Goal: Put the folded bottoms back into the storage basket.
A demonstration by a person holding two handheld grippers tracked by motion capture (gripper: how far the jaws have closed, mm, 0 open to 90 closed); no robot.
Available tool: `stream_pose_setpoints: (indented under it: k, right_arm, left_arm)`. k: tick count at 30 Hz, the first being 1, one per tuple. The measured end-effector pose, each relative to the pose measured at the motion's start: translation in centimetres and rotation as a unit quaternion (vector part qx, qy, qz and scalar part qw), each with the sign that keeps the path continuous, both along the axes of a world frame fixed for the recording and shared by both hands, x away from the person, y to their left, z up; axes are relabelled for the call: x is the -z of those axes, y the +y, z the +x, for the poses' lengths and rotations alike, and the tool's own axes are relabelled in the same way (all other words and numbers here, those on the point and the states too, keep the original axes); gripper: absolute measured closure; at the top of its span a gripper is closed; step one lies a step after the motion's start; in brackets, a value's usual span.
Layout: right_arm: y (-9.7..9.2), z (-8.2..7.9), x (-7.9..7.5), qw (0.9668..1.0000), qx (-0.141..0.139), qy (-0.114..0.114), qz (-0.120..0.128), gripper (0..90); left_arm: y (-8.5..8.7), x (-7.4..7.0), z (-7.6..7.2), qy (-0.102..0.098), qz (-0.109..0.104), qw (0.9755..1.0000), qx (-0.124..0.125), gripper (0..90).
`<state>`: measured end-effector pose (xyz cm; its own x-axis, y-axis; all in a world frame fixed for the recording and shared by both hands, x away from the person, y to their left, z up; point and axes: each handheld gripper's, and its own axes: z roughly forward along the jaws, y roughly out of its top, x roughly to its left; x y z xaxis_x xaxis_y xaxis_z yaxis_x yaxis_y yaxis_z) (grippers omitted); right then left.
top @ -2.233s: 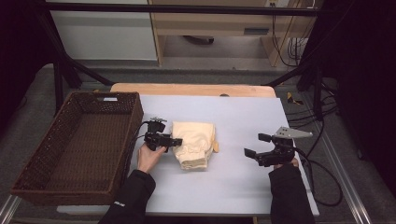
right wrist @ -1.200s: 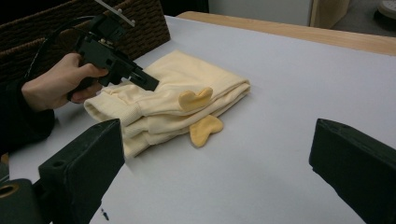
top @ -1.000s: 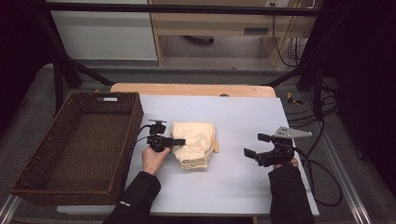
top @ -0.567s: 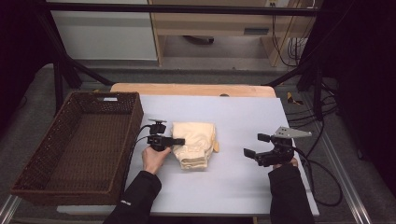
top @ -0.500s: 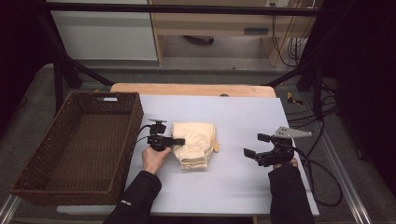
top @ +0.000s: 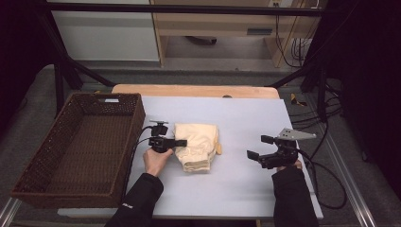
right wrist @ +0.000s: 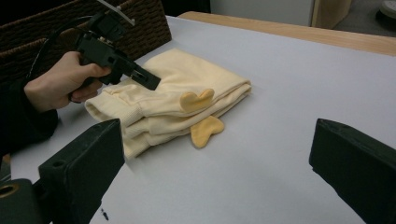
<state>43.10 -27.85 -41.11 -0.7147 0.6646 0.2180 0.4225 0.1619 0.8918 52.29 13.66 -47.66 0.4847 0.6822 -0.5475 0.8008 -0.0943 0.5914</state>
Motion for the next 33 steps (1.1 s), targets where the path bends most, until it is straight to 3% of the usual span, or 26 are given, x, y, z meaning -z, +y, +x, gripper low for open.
stream_pose_setpoints:
  k: [9, 33]
  right_arm:
    - [0.0, 0.0, 0.0, 1.0, 0.0, 0.0, 0.0, 3.5]
    - [0.0, 0.0, 0.0, 1.0, -0.001, -0.002, 0.0, 3.5]
  left_arm:
    - [-0.1, -0.6, -0.2, -0.013, -0.004, 0.9999, 0.004, 70.6]
    - [-1.2, -3.9, -1.4, -0.058, -0.017, 0.9979, 0.023, 71.0]
